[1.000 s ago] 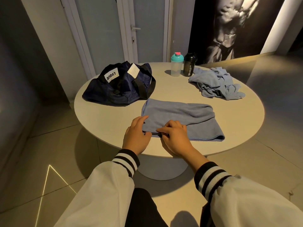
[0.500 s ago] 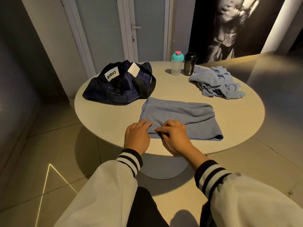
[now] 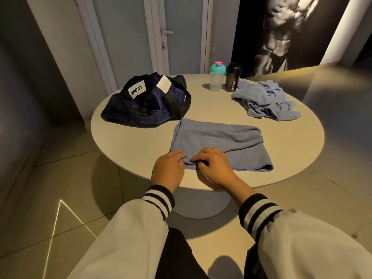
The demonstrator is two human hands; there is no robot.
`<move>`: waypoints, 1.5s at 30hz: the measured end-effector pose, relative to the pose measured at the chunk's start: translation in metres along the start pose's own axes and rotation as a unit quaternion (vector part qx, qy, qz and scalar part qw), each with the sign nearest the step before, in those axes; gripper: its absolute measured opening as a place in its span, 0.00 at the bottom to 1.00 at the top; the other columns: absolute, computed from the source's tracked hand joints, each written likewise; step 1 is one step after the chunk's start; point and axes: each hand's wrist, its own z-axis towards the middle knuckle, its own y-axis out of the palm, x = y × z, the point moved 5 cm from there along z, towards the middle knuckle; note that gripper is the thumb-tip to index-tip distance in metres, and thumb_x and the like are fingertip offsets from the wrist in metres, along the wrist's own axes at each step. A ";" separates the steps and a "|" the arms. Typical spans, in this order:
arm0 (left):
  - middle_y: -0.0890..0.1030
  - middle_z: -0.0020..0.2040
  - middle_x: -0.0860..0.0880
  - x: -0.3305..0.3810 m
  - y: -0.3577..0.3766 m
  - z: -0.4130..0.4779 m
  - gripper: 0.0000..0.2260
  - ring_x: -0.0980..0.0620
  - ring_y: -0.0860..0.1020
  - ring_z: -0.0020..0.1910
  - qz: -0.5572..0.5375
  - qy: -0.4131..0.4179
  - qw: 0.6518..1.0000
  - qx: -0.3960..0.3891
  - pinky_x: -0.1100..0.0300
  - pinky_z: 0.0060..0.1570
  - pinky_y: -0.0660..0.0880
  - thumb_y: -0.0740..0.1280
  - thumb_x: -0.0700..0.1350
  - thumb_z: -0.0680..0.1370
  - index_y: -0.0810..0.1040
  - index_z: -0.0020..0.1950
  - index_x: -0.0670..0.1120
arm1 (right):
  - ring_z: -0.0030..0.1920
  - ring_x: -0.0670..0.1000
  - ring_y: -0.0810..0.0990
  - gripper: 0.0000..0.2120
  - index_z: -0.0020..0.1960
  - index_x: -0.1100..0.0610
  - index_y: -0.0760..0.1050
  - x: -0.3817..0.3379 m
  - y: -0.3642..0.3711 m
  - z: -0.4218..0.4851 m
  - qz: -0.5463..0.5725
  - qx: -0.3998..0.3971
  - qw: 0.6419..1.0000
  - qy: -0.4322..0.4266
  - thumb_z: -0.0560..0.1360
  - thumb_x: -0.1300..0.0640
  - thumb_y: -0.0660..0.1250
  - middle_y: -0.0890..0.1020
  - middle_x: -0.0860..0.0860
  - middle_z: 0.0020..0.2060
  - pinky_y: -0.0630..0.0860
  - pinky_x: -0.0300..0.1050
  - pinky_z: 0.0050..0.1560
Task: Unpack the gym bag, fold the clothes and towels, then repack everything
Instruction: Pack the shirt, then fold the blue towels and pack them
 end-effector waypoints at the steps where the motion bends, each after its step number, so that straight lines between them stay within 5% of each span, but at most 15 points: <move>1: 0.76 0.71 0.51 0.001 -0.001 -0.001 0.15 0.47 0.75 0.67 -0.004 -0.002 1.000 -0.002 0.51 0.69 0.71 0.59 0.46 0.84 0.79 0.67 0.50 | 0.55 0.51 0.73 0.15 0.58 0.44 0.82 -0.001 0.000 0.000 -0.010 -0.006 1.000 0.002 0.79 0.58 0.63 0.79 0.46 0.51 0.71 0.56 0.60; 6: 0.82 0.54 0.48 0.005 -0.005 -0.002 0.06 0.48 0.76 0.49 0.005 0.000 1.000 0.005 0.51 0.50 0.77 0.60 0.47 0.82 0.76 0.49 0.51 | 0.53 0.51 0.73 0.12 0.58 0.47 0.83 -0.001 -0.002 0.000 -0.007 0.004 1.000 -0.002 0.80 0.55 0.64 0.80 0.46 0.50 0.73 0.56 0.56; 12: 0.78 0.62 0.47 0.006 -0.004 -0.004 0.04 0.48 0.76 0.55 0.010 -0.015 1.000 0.003 0.54 0.55 0.76 0.62 0.48 0.82 0.74 0.51 0.48 | 0.54 0.51 0.75 0.11 0.57 0.42 0.83 -0.004 -0.002 -0.001 -0.023 -0.003 0.999 -0.024 0.80 0.51 0.65 0.81 0.45 0.51 0.74 0.55 0.55; 17: 0.77 0.54 0.51 0.008 -0.004 -0.005 0.07 0.46 0.76 0.57 0.013 0.009 1.000 -0.007 0.53 0.57 0.75 0.66 0.52 0.80 0.71 0.51 0.52 | 0.55 0.48 0.75 0.11 0.56 0.42 0.84 -0.005 -0.002 -0.002 -0.030 -0.020 0.999 -0.023 0.78 0.49 0.66 0.81 0.43 0.52 0.74 0.54 0.58; 21: 0.68 0.76 0.51 0.010 0.000 -0.003 0.08 0.48 0.55 0.80 0.069 0.069 0.995 -0.028 0.48 0.78 0.52 0.62 0.54 0.82 0.75 0.59 0.55 | 0.54 0.47 0.77 0.12 0.60 0.48 0.83 -0.006 -0.005 -0.003 0.006 -0.014 1.000 -0.016 0.79 0.53 0.67 0.82 0.46 0.54 0.77 0.48 0.56; 23: 0.69 0.76 0.52 0.009 0.000 -0.002 0.07 0.49 0.56 0.80 0.070 0.070 0.995 -0.025 0.48 0.79 0.46 0.60 0.50 0.84 0.76 0.59 0.55 | 0.53 0.48 0.78 0.12 0.60 0.49 0.82 -0.007 -0.004 -0.004 0.015 -0.014 1.000 -0.007 0.78 0.56 0.67 0.81 0.47 0.55 0.77 0.45 0.55; 27: 0.78 0.57 0.54 0.012 -0.007 -0.007 0.07 0.52 0.71 0.68 0.077 0.026 0.996 0.039 0.45 0.78 0.39 0.57 0.47 0.84 0.73 0.52 0.56 | 0.52 0.50 0.75 0.11 0.57 0.52 0.80 -0.003 -0.008 -0.008 -0.012 0.038 0.999 0.027 0.75 0.57 0.67 0.77 0.49 0.53 0.74 0.43 0.54; 31: 0.75 0.68 0.55 0.023 -0.005 -0.008 0.12 0.54 0.65 0.75 0.114 0.075 0.990 0.045 0.50 0.72 0.26 0.59 0.43 0.83 0.75 0.62 0.56 | 0.52 0.53 0.74 0.10 0.56 0.50 0.81 -0.001 -0.014 -0.015 -0.071 0.077 0.993 0.047 0.76 0.55 0.67 0.79 0.49 0.50 0.70 0.47 0.55; 34: 0.81 0.55 0.56 0.026 -0.001 -0.008 0.11 0.54 0.76 0.59 0.052 0.112 0.992 0.017 0.55 0.77 0.42 0.59 0.41 0.82 0.78 0.54 0.56 | 0.53 0.54 0.75 0.12 0.56 0.48 0.81 -0.003 -0.012 -0.016 -0.066 0.060 0.996 0.025 0.76 0.59 0.67 0.80 0.49 0.49 0.63 0.46 0.52; 37: 0.80 0.44 0.56 0.018 -0.001 -0.007 0.10 0.53 0.75 0.47 0.026 0.073 0.997 0.028 0.54 0.75 0.58 0.58 0.44 0.82 0.76 0.46 0.56 | 0.55 0.53 0.75 0.12 0.57 0.49 0.80 -0.003 -0.014 -0.018 -0.054 0.063 0.996 0.040 0.77 0.60 0.66 0.81 0.49 0.51 0.61 0.45 0.54; 40: 0.79 0.41 0.54 0.016 -0.002 -0.006 0.11 0.52 0.76 0.43 0.044 0.047 0.997 0.051 0.52 0.77 0.54 0.58 0.45 0.83 0.75 0.43 0.54 | 0.55 0.54 0.75 0.10 0.56 0.51 0.80 0.002 -0.021 -0.023 -0.069 0.086 0.991 0.078 0.77 0.57 0.66 0.81 0.50 0.52 0.68 0.48 0.58; 43: 0.79 0.41 0.54 0.029 -0.005 -0.006 0.11 0.52 0.76 0.44 0.077 0.046 0.993 0.071 0.52 0.78 0.45 0.58 0.44 0.82 0.76 0.43 0.53 | 0.53 0.56 0.75 0.07 0.53 0.56 0.81 0.007 -0.028 -0.031 -0.074 0.106 0.988 0.085 0.76 0.59 0.67 0.81 0.54 0.50 0.69 0.46 0.52; 45: 0.80 0.45 0.53 0.052 0.002 -0.005 0.08 0.52 0.75 0.47 0.055 0.098 0.992 0.061 0.54 0.75 0.50 0.61 0.42 0.81 0.78 0.46 0.52 | 0.52 0.57 0.75 0.06 0.51 0.58 0.81 0.008 -0.030 -0.033 -0.065 0.105 0.989 0.075 0.77 0.61 0.67 0.80 0.55 0.49 0.68 0.45 0.48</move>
